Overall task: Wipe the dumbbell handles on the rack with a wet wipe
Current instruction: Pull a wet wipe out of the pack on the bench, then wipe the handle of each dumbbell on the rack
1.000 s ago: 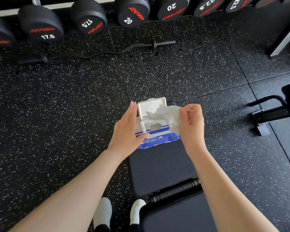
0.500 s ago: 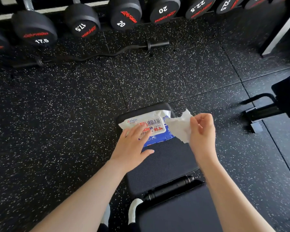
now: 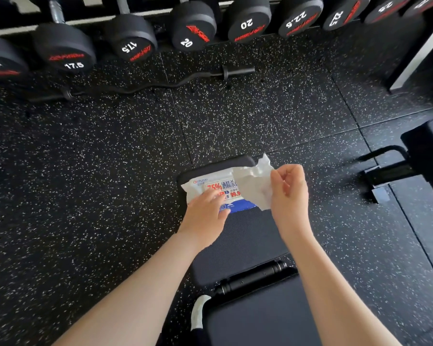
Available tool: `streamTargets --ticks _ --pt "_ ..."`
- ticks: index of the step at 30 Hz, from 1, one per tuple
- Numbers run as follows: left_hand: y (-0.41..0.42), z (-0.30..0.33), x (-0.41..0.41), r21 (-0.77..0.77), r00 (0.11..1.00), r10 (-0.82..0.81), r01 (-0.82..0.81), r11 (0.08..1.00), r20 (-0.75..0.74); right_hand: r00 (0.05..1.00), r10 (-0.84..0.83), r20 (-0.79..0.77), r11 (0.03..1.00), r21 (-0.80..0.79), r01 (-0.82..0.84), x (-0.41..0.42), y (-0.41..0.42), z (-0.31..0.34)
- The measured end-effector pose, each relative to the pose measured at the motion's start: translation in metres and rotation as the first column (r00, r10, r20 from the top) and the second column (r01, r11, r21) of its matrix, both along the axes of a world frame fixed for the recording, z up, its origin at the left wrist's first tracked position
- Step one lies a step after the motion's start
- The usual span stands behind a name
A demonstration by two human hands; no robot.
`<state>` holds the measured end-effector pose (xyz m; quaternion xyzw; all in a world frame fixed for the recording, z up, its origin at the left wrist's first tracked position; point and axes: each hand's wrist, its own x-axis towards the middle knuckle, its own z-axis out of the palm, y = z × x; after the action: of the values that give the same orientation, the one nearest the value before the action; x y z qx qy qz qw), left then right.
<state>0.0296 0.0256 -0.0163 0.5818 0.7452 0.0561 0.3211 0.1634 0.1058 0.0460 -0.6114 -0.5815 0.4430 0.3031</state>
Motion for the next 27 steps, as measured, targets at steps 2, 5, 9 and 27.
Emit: streamTargets --ticks 2,5,9,27 --pt "0.005 0.026 0.001 -0.001 0.874 0.369 -0.388 0.921 0.315 1.000 0.022 -0.012 1.000 0.021 -0.022 -0.007 0.000 0.018" --pt "0.012 0.078 -0.003 -0.382 0.294 0.650 -0.614 0.691 0.701 0.997 0.068 -0.037 0.995 0.077 -0.065 -0.020 0.001 0.053" --pt "0.016 0.152 -0.011 -0.486 -0.094 0.531 -0.559 0.672 0.842 0.988 0.144 -0.059 0.981 0.137 -0.135 -0.039 -0.003 0.112" --pt "-0.098 0.414 -0.110 0.070 0.347 0.397 -0.821 0.567 0.850 0.722 0.248 -0.646 0.889 -0.145 -0.435 -0.120 -0.091 0.337"
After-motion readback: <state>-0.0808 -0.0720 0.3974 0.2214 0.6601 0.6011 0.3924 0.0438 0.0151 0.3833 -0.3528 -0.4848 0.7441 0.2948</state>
